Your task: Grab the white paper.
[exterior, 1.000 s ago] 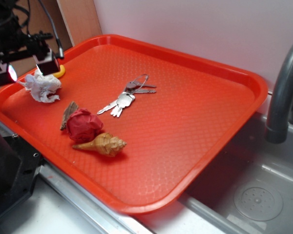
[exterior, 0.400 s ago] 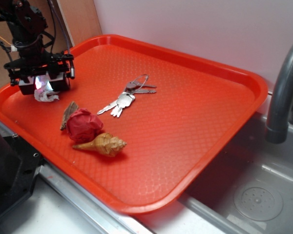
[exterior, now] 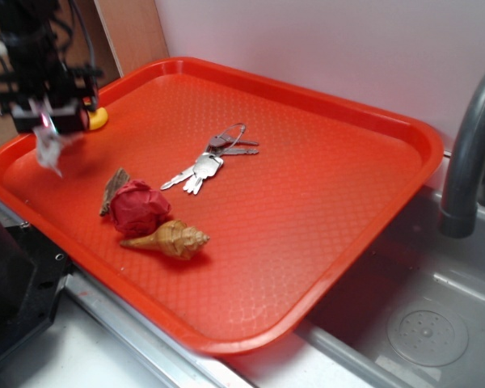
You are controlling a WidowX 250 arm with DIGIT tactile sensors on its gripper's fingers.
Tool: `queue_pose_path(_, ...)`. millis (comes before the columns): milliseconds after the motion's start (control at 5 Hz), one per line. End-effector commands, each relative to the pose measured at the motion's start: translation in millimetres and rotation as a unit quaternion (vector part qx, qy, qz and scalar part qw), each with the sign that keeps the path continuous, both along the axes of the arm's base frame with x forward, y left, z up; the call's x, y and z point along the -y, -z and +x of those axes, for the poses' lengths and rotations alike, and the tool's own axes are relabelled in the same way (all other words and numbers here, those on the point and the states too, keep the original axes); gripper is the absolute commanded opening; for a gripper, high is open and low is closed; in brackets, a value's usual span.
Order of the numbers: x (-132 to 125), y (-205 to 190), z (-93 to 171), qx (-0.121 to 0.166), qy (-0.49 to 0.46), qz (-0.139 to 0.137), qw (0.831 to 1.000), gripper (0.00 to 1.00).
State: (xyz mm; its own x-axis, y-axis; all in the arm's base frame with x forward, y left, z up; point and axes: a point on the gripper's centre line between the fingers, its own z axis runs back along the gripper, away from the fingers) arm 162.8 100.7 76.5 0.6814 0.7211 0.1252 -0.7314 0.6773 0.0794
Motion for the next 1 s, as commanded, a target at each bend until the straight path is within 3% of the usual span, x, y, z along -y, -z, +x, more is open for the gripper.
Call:
queue_pose_path(0, 32, -88, -1, 0.044, 0.114, -0.011, 0.993, 0.0)
queue_pose_path(200, 47, -96, 5, 0.034, 0.164, -0.016, 0.986, 0.0)
queue_pose_path(400, 62, -102, 18, 0.047, 0.254, -0.024, 0.966, 0.0)
queue_pose_path(600, 76, -105, 27, 0.063, 0.308, 0.006, 0.949, 0.0)
queue_pose_path(800, 78, -100, 27, 0.077, 0.299, 0.013, 0.951, 0.0)
